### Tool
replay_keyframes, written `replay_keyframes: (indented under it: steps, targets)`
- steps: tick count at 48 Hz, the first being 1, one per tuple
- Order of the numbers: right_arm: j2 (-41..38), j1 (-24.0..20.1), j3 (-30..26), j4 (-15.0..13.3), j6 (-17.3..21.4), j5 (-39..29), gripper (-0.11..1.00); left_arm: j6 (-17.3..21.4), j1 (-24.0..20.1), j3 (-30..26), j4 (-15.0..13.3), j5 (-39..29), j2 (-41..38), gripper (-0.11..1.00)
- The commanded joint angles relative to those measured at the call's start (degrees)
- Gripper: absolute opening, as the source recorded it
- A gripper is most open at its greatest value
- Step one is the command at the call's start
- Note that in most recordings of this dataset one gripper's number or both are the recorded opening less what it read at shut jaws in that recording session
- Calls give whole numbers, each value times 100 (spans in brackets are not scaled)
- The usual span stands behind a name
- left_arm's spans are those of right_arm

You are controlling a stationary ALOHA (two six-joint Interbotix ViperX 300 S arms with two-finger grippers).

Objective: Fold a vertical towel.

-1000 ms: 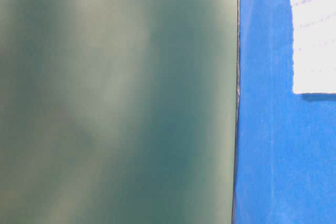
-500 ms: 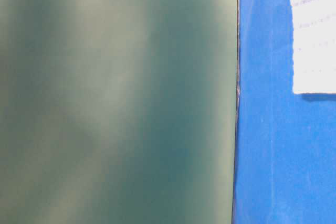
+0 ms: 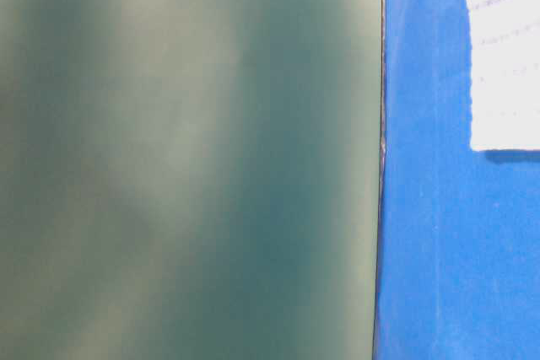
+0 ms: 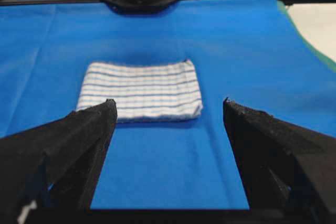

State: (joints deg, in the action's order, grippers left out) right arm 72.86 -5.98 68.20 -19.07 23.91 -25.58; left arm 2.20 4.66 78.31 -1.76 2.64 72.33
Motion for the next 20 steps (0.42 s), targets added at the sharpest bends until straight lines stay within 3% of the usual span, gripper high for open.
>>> replay_keyframes:
  steps: [1,20]
  targets:
    - [-105,0,-62,-18,18,44,61,9,-9,-79,9,26,-35,78]
    - [-141,0,-53,-18,18,44,61,9,-18,-79,9,35,-35,78]
